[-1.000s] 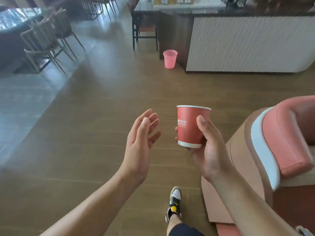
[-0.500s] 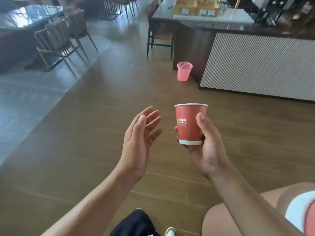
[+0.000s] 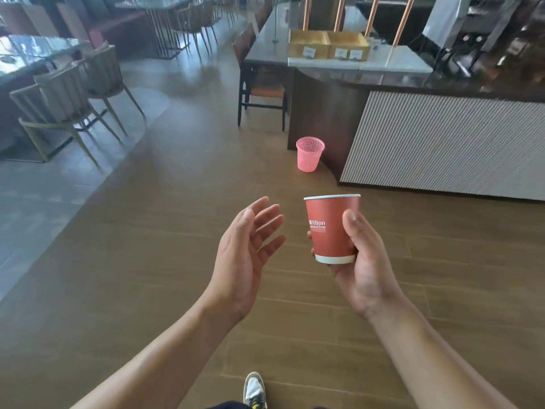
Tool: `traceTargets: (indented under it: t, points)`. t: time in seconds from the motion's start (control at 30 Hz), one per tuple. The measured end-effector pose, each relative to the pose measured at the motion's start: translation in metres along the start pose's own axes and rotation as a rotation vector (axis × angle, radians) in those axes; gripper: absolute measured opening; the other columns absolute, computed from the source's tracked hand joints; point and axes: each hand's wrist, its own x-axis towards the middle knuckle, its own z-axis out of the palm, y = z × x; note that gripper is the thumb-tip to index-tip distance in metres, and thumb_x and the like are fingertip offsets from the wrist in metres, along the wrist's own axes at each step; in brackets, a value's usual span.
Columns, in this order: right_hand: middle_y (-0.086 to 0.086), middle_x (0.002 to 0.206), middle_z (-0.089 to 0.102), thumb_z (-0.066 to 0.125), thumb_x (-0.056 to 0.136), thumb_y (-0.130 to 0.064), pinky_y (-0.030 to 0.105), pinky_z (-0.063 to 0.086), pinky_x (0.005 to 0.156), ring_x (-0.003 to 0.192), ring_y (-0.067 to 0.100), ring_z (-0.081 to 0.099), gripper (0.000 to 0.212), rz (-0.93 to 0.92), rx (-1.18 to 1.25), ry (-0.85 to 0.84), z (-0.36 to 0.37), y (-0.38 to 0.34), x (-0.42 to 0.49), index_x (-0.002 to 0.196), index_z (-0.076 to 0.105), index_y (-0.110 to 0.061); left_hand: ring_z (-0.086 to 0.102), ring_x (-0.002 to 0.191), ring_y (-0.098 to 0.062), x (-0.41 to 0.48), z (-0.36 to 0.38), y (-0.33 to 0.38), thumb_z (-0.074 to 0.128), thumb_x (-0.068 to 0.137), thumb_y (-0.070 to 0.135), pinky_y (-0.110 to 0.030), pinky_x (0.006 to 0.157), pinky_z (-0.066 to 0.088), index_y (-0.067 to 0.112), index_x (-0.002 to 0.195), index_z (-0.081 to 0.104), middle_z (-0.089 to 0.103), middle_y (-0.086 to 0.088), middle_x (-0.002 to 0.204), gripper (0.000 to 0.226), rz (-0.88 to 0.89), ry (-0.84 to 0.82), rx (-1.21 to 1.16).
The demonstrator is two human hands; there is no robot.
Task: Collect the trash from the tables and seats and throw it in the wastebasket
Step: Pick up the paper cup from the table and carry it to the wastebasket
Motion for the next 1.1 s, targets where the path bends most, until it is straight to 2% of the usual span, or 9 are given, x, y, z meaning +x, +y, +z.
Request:
traceTargets:
  t: [0.23,0.4,0.47,0.6,0.9,1.1]
  points:
    - [0.016,0.113,0.068,0.066,0.091,-0.042,0.031,0.055,0.068,0.102,0.032,0.061,0.053,-0.036,-0.008,0.041,0.023,0.003,0.103,0.13,0.066,-0.006,0.067,0.128,-0.016,0.115,-0.011,0.007,0.05,0.098,0.042,-0.035,0.097,0.057,0.027,0.131,0.068,0.073,0.001,0.133,0.041,0.023,-0.06,0.151]
    - [0.016,0.111,0.069,0.065,0.092,-0.04,0.031,0.056,0.066,0.099,0.032,0.063,0.049,-0.024,0.008,0.048,0.022,0.003,0.188,0.128,0.068,-0.008,0.066,0.129,-0.016,0.198,-0.009,-0.004,0.057,0.09,0.05,-0.034,0.097,0.056,0.027,0.131,0.068,0.073,0.002,0.135,0.048,0.009,-0.073,0.189]
    - [0.016,0.111,0.069,0.065,0.092,-0.04,0.03,0.056,0.066,0.099,0.032,0.062,0.048,-0.027,0.018,0.043,0.018,0.004,0.226,0.128,0.068,-0.008,0.066,0.129,-0.016,0.235,-0.005,-0.009,0.054,0.095,0.045,-0.035,0.098,0.055,0.026,0.132,0.068,0.072,0.001,0.135,0.043,0.007,-0.072,0.199]
    - [0.014,0.109,0.07,0.064,0.092,-0.039,0.03,0.056,0.068,0.097,0.029,0.064,0.045,-0.013,0.018,0.036,0.008,-0.004,0.312,0.125,0.069,-0.009,0.067,0.129,-0.016,0.319,0.013,-0.019,0.047,0.099,0.038,-0.034,0.098,0.056,0.023,0.134,0.066,0.072,0.0,0.135,0.043,0.02,-0.065,0.233]
    - [0.013,0.111,0.071,0.065,0.091,-0.038,0.031,0.057,0.069,0.1,0.028,0.065,0.046,0.033,-0.013,-0.027,-0.014,-0.057,0.509,0.128,0.067,-0.01,0.066,0.129,-0.016,0.499,0.073,-0.028,0.047,0.098,0.038,-0.034,0.098,0.057,0.024,0.135,0.065,0.072,0.002,0.136,0.043,0.031,-0.031,0.253]
    - [0.009,0.11,0.073,0.066,0.091,-0.036,0.032,0.057,0.065,0.093,0.019,0.069,0.046,0.034,-0.009,-0.014,-0.033,-0.067,0.593,0.13,0.066,-0.011,0.066,0.129,-0.016,0.585,0.098,-0.04,0.053,0.094,0.047,-0.034,0.097,0.056,0.026,0.136,0.065,0.072,0.003,0.136,0.048,0.014,-0.045,0.258]
